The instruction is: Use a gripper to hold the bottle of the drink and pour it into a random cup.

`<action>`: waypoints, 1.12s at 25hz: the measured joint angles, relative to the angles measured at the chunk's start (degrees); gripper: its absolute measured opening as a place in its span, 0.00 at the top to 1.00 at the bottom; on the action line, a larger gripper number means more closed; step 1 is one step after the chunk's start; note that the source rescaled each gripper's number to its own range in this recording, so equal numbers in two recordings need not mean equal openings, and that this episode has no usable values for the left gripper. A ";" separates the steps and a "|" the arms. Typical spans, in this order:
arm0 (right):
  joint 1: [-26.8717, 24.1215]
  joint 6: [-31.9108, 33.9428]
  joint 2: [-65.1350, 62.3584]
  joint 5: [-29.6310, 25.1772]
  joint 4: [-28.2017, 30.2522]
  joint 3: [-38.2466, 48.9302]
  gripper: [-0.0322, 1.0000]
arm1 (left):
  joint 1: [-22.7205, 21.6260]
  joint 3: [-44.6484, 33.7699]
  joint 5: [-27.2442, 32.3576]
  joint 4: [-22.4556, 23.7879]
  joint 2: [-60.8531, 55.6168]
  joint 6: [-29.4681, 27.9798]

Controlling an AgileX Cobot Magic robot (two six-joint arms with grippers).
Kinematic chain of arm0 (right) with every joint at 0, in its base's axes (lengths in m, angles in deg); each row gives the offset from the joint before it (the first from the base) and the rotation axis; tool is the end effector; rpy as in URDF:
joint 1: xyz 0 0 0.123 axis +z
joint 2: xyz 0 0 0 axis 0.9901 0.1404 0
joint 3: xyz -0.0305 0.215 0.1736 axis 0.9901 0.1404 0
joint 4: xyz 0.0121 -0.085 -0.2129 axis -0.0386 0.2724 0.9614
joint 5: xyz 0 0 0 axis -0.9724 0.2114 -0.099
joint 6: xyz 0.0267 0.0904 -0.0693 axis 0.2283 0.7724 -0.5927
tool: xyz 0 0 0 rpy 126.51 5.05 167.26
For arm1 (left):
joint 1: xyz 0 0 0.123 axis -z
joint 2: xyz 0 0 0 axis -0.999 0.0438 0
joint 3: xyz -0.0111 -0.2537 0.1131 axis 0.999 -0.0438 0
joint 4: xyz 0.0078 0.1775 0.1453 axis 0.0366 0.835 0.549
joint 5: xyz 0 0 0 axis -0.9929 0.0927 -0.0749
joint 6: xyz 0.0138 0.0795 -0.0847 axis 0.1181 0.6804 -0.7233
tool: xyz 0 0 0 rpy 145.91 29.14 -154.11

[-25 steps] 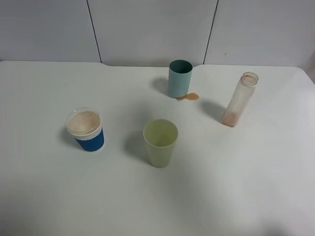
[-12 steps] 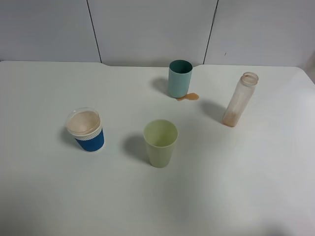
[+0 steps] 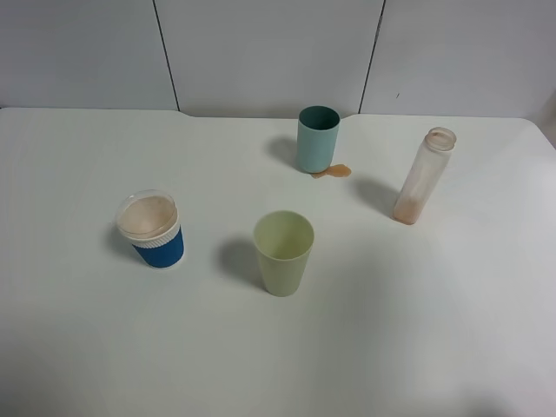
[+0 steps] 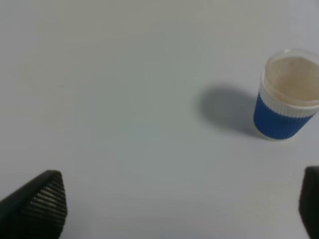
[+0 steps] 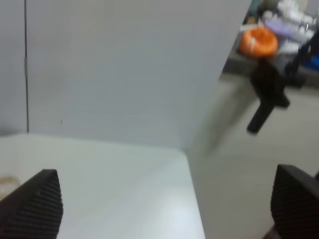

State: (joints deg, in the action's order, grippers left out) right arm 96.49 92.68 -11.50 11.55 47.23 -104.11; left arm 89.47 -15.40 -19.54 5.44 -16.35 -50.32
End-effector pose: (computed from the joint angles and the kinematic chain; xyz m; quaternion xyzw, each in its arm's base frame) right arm 0.0241 -0.0383 0.3959 -0.0583 0.7721 -0.1301 0.6192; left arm 0.0047 0.0003 0.2567 0.0224 0.8483 -0.0017 0.5291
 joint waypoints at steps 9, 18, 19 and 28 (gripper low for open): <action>0.00 -1.30 -10.32 -4.95 -3.48 9.07 0.06 | 0.00 0.00 0.00 0.00 0.00 0.00; 0.00 -2.35 -19.27 -5.24 -13.50 21.48 0.06 | 0.00 0.00 0.00 0.00 0.00 0.00; 0.00 -2.35 -19.35 -5.17 -14.26 22.45 0.06 | 0.00 0.00 0.00 -0.30 0.00 0.00; 0.00 -3.47 -19.35 -4.46 -18.22 26.85 0.06 | 0.00 0.00 0.00 -0.30 0.00 0.00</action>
State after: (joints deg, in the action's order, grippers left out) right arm 96.49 89.21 -30.85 7.09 29.02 -77.25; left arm 89.47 -15.40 -19.54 5.14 -16.35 -50.32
